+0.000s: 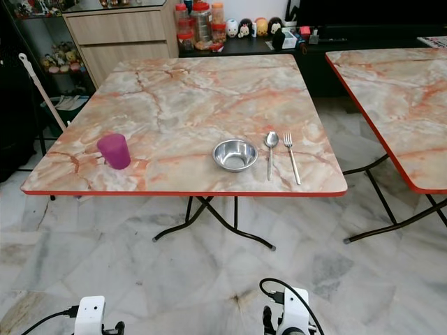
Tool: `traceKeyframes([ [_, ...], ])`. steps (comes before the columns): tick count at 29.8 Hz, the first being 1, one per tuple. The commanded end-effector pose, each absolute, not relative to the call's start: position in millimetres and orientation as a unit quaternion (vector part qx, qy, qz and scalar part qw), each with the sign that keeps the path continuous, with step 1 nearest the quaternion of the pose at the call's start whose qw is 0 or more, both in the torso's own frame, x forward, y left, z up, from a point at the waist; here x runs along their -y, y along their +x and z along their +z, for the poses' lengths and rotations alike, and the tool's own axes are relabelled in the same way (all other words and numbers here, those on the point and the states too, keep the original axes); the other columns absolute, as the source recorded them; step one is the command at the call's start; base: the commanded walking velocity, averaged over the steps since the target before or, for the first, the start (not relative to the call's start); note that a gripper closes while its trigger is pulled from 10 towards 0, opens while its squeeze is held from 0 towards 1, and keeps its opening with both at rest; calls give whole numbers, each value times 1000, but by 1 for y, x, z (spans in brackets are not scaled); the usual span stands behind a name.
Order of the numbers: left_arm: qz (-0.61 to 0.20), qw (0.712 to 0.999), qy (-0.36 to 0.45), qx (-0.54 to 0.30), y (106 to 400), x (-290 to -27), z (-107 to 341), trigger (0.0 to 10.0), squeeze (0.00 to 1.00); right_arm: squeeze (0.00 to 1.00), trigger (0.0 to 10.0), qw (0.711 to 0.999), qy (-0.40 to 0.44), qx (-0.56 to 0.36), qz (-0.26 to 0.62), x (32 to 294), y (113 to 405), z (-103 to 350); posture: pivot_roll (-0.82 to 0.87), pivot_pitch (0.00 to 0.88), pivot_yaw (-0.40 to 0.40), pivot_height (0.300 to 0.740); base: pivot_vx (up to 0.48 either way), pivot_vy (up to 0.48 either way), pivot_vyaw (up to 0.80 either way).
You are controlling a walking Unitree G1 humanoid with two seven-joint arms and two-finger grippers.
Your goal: Setting the table
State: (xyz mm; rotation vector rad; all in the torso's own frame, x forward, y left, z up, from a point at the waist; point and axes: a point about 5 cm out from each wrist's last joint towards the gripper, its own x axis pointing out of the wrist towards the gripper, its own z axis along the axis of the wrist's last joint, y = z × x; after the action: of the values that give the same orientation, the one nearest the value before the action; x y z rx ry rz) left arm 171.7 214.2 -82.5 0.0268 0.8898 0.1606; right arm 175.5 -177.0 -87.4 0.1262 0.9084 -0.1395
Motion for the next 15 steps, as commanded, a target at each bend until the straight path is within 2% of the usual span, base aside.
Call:
traceKeyframes([
  [1, 88, 898, 8, -431, 168, -218, -83, 10000, 0, 0, 10000, 897, 64, -433, -63, 176, 178, -86, 37, 5, 49, 740, 262, 0, -625],
  [2, 89, 898, 7, -431, 168, -219, -83, 10000, 0, 0, 10000, 898, 62, -432, -61, 176, 178, -86, 35, 4, 48, 740, 262, 0, -619],
  [15, 91, 898, 5, -431, 166, -218, -84, 10000, 0, 0, 10000, 899, 65, -429, -59, 177, 181, -85, 43, 0, 38, 740, 273, 0, -37],
])
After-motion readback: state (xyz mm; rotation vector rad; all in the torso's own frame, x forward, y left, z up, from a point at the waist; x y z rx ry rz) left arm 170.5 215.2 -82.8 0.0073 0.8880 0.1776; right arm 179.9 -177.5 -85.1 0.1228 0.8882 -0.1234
